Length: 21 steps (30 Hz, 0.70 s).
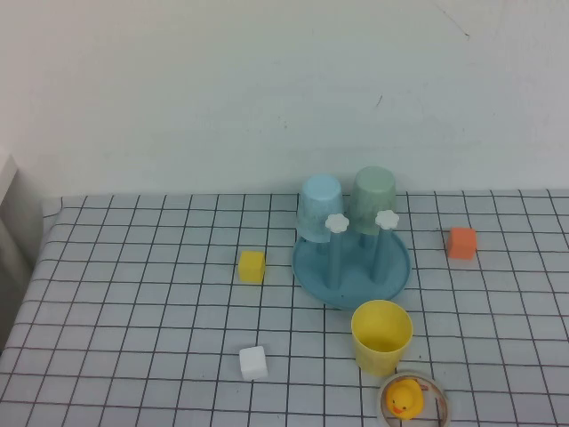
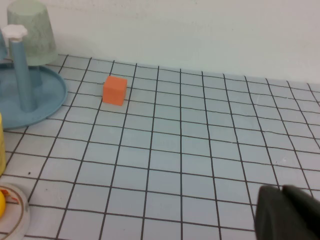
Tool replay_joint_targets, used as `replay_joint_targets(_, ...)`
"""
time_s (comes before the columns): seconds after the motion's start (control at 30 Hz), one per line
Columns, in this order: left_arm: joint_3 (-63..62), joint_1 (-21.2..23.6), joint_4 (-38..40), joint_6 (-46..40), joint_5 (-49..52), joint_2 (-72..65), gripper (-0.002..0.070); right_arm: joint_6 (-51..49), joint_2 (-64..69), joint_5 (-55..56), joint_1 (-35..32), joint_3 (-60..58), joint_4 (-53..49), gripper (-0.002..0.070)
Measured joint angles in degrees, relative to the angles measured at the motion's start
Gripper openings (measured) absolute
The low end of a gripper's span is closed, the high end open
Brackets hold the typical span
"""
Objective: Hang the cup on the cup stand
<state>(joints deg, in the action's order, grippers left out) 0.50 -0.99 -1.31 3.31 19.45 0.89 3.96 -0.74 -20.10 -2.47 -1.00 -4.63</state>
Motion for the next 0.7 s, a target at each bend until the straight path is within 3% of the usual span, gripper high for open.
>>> replay_joint_targets(0.7, 0.0, 0.0, -0.48, 0.0, 0.0, 0.0, -0.0002, 0.0, 0.0, 0.0, 0.0, 0.0, 0.0, -0.0001)
